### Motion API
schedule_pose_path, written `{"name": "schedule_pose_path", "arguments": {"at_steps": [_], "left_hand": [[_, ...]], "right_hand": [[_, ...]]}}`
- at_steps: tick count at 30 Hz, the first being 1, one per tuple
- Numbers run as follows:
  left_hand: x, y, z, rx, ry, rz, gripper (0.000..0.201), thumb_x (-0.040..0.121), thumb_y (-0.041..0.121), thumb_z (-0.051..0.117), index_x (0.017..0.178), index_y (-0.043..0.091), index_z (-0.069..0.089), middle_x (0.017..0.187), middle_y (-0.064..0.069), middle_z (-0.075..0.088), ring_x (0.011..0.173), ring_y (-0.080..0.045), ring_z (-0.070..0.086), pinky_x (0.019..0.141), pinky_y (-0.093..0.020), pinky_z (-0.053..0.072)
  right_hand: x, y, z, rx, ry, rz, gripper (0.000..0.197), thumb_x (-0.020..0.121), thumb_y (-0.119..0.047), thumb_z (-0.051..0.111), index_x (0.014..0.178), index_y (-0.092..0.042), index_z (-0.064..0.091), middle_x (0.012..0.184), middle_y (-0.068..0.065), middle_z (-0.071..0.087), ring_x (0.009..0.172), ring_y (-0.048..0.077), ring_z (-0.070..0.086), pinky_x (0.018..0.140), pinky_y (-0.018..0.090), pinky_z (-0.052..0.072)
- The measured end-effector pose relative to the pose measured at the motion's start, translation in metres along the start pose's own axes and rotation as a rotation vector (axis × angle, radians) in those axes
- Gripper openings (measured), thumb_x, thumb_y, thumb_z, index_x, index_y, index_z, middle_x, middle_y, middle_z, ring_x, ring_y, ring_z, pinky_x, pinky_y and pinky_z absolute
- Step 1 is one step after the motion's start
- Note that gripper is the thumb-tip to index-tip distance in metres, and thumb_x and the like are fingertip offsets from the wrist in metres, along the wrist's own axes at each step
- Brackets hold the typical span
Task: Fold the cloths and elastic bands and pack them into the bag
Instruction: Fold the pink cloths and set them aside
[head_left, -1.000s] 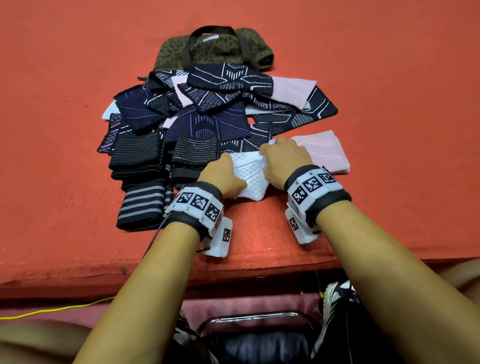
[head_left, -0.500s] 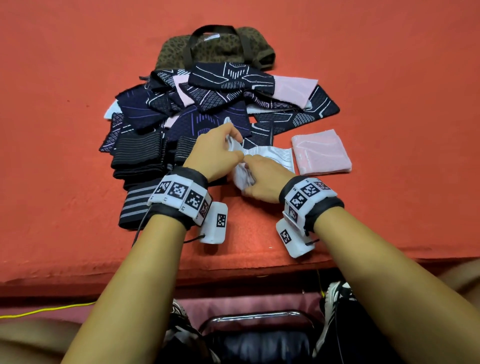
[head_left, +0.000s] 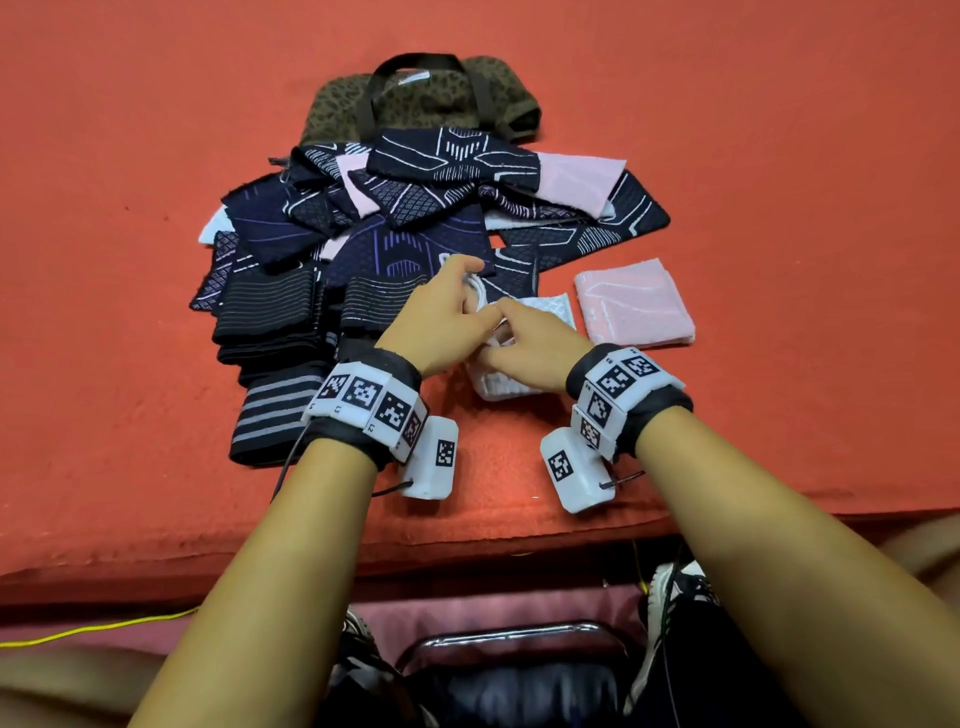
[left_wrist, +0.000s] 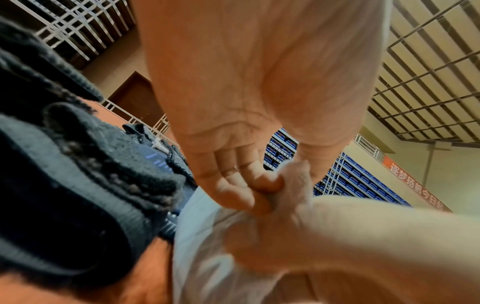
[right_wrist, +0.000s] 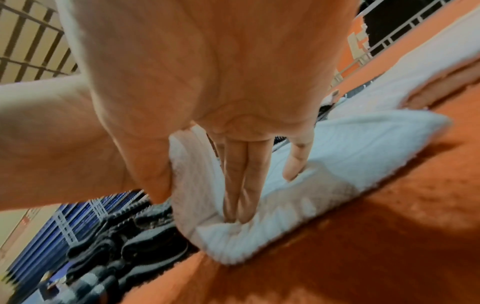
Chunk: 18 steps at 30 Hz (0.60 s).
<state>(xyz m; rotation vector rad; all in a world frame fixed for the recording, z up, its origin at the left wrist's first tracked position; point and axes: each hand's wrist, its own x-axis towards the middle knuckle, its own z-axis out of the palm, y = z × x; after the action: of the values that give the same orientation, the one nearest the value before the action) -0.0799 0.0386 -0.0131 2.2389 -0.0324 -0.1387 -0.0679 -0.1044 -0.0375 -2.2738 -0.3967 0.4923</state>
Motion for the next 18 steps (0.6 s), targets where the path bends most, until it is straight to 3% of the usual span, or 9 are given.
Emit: {"name": "schedule_pose_path", "arguments": {"at_steps": [2, 5, 7, 9, 11, 14, 16, 18], "left_hand": [[0.001, -0.001, 0.001, -0.008, 0.013, -0.023, 0.066, 0.088, 0.031, 0.058, 0.146, 0.014, 0.032, 0.074, 0.0, 0.058, 0.073, -0.018, 0.055, 0.075, -0.037, 0.046], [0.003, -0.004, 0.001, -0.02, 0.009, -0.063, 0.075, 0.093, 0.021, 0.054, 0.156, 0.01, 0.014, 0.084, -0.003, 0.066, 0.085, -0.018, 0.065, 0.08, -0.037, 0.051], [0.004, -0.006, 0.0, 0.005, -0.001, -0.08, 0.073, 0.095, 0.021, 0.053, 0.156, 0.015, 0.014, 0.095, -0.005, 0.068, 0.093, -0.022, 0.066, 0.082, -0.041, 0.053], [0.003, -0.008, 0.0, 0.036, -0.013, -0.082, 0.07, 0.095, 0.021, 0.052, 0.155, 0.019, 0.016, 0.099, -0.011, 0.068, 0.089, -0.027, 0.066, 0.077, -0.044, 0.053], [0.003, -0.01, 0.003, 0.026, -0.02, -0.061, 0.069, 0.094, 0.019, 0.053, 0.153, 0.02, 0.018, 0.101, -0.01, 0.067, 0.085, -0.025, 0.064, 0.073, -0.042, 0.053], [0.007, -0.013, 0.008, 0.02, -0.028, -0.066, 0.077, 0.092, 0.016, 0.058, 0.155, 0.011, 0.015, 0.119, -0.003, 0.062, 0.094, -0.018, 0.061, 0.086, -0.04, 0.052], [0.011, -0.014, 0.011, 0.089, -0.046, -0.057, 0.071, 0.09, 0.014, 0.062, 0.152, 0.01, 0.028, 0.127, -0.008, 0.056, 0.101, -0.023, 0.06, 0.091, -0.041, 0.051], [0.012, -0.014, 0.015, 0.212, -0.091, -0.02, 0.051, 0.087, 0.013, 0.064, 0.136, 0.007, 0.05, 0.118, -0.016, 0.054, 0.096, -0.028, 0.061, 0.088, -0.034, 0.05]], "right_hand": [[0.001, 0.003, -0.005, 0.049, 0.039, 0.033, 0.029, 0.083, -0.031, 0.064, 0.105, -0.019, 0.052, 0.097, 0.0, 0.067, 0.09, 0.019, 0.064, 0.081, 0.033, 0.049], [0.003, 0.009, -0.011, -0.034, 0.125, 0.04, 0.015, 0.087, -0.023, 0.06, 0.095, -0.019, 0.049, 0.091, 0.003, 0.064, 0.086, 0.024, 0.061, 0.068, 0.032, 0.043], [0.003, 0.01, -0.016, -0.164, 0.142, 0.037, 0.012, 0.084, -0.018, 0.06, 0.087, -0.018, 0.049, 0.086, 0.006, 0.062, 0.085, 0.029, 0.059, 0.063, 0.031, 0.037], [0.001, 0.01, -0.021, -0.218, 0.149, 0.073, 0.01, 0.08, -0.016, 0.062, 0.084, -0.014, 0.053, 0.083, 0.009, 0.064, 0.08, 0.028, 0.06, 0.055, 0.029, 0.038], [-0.002, 0.009, -0.026, -0.239, 0.163, 0.121, 0.011, 0.078, -0.016, 0.063, 0.077, -0.012, 0.054, 0.076, 0.007, 0.061, 0.073, 0.026, 0.058, 0.049, 0.026, 0.036], [-0.005, 0.006, -0.035, -0.29, 0.093, 0.22, 0.023, 0.077, -0.024, 0.067, 0.069, -0.011, 0.049, 0.072, 0.004, 0.054, 0.067, 0.022, 0.054, 0.049, 0.026, 0.032], [-0.006, 0.004, -0.041, -0.314, 0.002, 0.265, 0.027, 0.077, -0.028, 0.072, 0.072, -0.012, 0.051, 0.074, 0.004, 0.056, 0.065, 0.018, 0.054, 0.051, 0.025, 0.034], [-0.005, 0.003, -0.042, -0.335, -0.039, 0.28, 0.029, 0.077, -0.034, 0.073, 0.08, -0.011, 0.055, 0.081, 0.003, 0.058, 0.071, 0.019, 0.057, 0.057, 0.026, 0.039]]}}
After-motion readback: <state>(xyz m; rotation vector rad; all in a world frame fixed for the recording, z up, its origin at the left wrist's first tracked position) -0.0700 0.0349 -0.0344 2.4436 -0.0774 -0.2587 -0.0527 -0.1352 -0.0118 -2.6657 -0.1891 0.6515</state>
